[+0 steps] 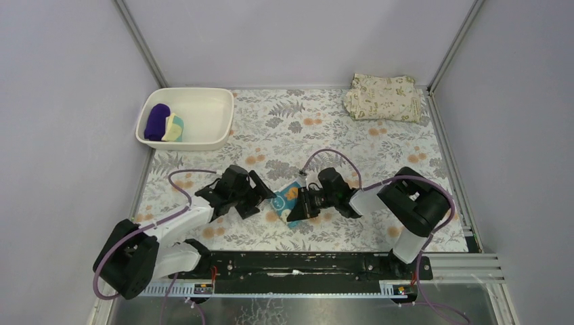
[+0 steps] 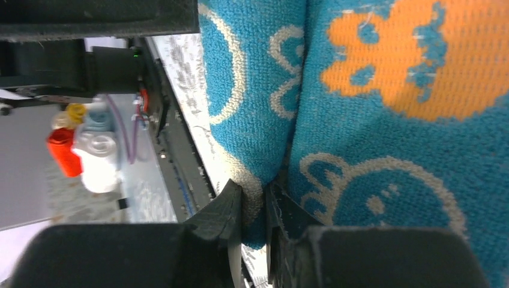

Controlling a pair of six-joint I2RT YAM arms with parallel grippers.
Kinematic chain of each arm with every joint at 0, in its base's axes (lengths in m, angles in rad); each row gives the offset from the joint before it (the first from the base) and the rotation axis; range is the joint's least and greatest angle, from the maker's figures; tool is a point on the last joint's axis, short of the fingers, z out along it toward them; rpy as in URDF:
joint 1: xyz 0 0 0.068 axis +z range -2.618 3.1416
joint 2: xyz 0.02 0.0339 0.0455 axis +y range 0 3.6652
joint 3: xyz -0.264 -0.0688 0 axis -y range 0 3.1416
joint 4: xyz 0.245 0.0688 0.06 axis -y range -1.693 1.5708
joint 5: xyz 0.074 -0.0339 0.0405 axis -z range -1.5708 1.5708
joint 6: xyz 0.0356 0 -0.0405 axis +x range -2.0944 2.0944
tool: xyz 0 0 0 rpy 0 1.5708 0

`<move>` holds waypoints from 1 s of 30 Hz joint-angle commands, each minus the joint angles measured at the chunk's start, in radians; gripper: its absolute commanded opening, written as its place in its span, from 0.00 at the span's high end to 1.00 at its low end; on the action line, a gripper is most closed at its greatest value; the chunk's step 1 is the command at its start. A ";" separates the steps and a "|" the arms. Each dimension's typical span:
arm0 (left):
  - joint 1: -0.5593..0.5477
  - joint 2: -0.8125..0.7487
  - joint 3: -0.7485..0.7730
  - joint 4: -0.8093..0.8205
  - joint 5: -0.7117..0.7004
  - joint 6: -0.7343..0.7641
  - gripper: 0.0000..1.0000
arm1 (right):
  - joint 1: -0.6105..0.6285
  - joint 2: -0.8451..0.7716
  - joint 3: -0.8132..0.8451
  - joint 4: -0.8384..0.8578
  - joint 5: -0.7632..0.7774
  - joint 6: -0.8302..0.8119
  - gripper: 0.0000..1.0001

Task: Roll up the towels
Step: Roll the towel at the center of the board.

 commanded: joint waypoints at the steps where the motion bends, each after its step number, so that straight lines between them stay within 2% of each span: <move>1: -0.029 0.068 0.012 0.175 0.051 0.008 0.18 | -0.029 0.106 -0.067 0.093 -0.157 0.126 0.88; 6: -0.050 0.169 0.039 0.222 0.050 0.009 0.22 | -0.065 0.188 -0.099 0.226 -0.193 0.222 0.86; 10: -0.058 0.226 0.031 0.231 0.050 -0.005 0.37 | -0.077 0.184 -0.107 0.247 -0.182 0.243 0.82; 11: -0.062 0.234 0.026 0.232 0.046 -0.016 0.46 | -0.078 0.176 -0.103 0.226 -0.172 0.235 0.80; 14: -0.068 0.248 0.017 0.222 0.028 -0.030 0.62 | -0.077 0.128 -0.073 0.103 -0.130 0.174 0.72; 16: -0.069 0.254 0.022 0.195 0.013 -0.029 0.67 | -0.076 0.075 -0.047 -0.013 -0.090 0.115 0.65; 19: -0.069 0.268 0.045 0.144 -0.007 -0.023 0.69 | -0.062 -0.029 0.002 -0.196 -0.012 0.024 0.56; 22: -0.070 0.282 0.065 0.099 -0.022 -0.017 0.70 | -0.011 -0.149 0.066 -0.414 0.114 -0.072 0.47; 25: -0.070 0.297 0.079 0.070 -0.030 -0.011 0.70 | 0.073 -0.239 0.153 -0.608 0.340 -0.169 0.42; 30: -0.070 0.314 0.096 0.045 -0.033 -0.001 0.70 | 0.253 -0.348 0.235 -0.739 0.706 -0.279 0.36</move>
